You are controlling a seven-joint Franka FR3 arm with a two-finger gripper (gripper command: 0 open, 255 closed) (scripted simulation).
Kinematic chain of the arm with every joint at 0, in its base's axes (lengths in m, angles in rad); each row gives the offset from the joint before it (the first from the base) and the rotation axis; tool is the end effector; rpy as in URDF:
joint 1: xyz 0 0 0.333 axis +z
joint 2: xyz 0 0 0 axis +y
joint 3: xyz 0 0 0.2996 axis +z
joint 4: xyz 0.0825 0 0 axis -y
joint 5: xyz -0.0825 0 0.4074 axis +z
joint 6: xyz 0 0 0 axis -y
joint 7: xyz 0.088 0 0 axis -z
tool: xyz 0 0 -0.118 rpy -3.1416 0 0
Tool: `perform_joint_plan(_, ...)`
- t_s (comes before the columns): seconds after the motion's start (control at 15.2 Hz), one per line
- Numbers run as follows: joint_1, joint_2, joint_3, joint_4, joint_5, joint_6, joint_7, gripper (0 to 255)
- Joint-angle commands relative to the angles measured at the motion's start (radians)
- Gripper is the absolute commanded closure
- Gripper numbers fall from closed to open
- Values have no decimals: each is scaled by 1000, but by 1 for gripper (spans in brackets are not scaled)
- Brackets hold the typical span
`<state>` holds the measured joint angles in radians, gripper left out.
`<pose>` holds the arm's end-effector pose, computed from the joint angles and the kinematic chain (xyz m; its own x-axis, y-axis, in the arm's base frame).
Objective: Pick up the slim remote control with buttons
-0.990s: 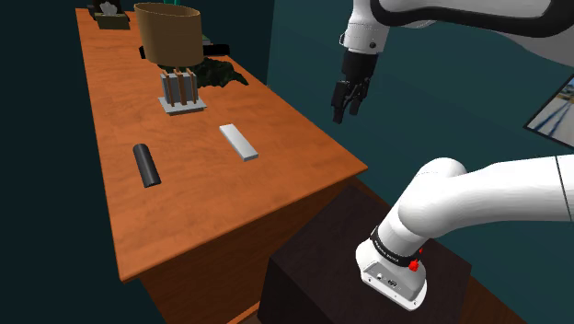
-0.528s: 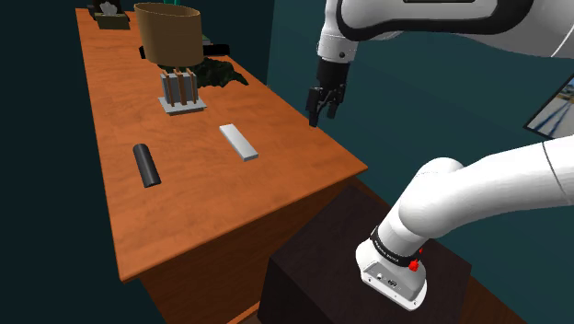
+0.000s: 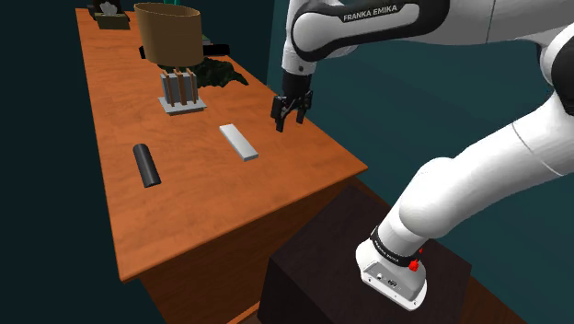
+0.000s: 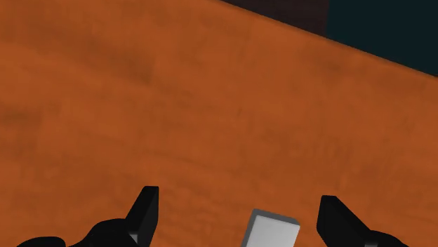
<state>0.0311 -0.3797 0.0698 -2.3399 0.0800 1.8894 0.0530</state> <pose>0.4504 0.0529 0.4392 0.9971 0.0158 -0.0743 0.0126 -0.9989 -0.0442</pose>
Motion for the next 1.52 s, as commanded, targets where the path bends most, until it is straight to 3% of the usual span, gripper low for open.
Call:
perform_joint_plan(0.0, 3, 73, 14, 27, -1, 56, 21, 0)
perform_joint_plan(0.46, 11, 333, 48, 185, -34, 189, 93, 0)
perform_joint_plan(0.92, 30, 578, 58, 389, -86, 254, 163, 0)
perform_joint_plan(1.45, 32, 627, 55, 347, -94, 344, 167, 0)
